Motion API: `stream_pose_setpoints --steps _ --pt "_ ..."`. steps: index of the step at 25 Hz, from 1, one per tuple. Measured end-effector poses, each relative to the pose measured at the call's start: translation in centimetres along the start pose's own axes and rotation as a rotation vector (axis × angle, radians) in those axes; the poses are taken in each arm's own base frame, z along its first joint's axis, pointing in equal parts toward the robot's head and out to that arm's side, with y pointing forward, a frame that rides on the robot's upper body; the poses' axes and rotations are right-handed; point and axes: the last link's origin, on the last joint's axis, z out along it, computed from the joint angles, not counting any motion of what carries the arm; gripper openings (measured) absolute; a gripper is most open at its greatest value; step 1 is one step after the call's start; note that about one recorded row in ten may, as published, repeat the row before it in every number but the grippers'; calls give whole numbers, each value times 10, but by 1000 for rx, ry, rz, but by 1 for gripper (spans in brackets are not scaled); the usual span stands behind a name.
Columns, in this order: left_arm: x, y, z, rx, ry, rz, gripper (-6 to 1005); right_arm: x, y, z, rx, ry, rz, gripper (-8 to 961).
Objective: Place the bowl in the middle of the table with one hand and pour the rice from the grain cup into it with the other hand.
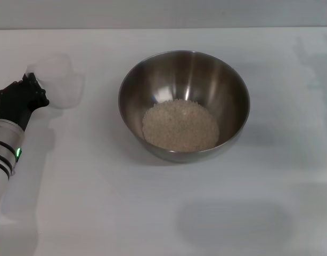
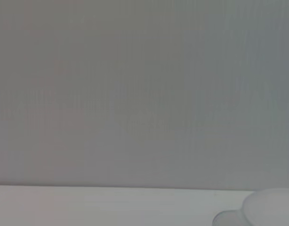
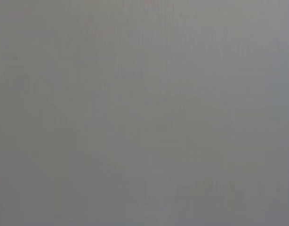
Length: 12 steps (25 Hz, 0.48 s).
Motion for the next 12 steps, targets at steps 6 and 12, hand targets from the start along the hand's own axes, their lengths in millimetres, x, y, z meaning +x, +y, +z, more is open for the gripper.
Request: stream_pose_setpoints --steps 6,12 --pt "-2 0 -1 -9 -7 16 66 0 0 -1 1 -2 1 714" --pt "-3 3 -1 -34 -7 44 81 0 1 -2 1 -1 3 714"
